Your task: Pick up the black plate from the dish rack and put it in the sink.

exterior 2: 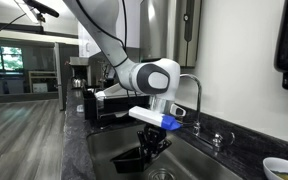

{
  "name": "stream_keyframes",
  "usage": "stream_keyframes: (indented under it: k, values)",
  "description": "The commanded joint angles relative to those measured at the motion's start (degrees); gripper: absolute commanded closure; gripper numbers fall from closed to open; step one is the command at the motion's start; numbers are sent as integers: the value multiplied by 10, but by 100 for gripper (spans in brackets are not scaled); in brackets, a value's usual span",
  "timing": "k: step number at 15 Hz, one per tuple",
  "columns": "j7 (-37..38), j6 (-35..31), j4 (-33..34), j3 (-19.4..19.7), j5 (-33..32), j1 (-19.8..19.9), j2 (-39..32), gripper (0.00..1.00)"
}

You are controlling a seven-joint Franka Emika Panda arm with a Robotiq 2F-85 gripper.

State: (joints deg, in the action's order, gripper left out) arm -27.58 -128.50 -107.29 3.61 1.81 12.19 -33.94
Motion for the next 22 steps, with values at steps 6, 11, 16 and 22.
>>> stream_keyframes:
  k: [6, 11, 16, 22]
  values:
    - [-142, 27, 134, -64, 49, 86, -110, 98]
    - [-196, 44, 187, -73, 64, 107, -157, 98]
    - [-207, 49, 211, -71, 59, 103, -181, 98]
    - [-233, 63, 227, -81, 62, 107, -199, 98]
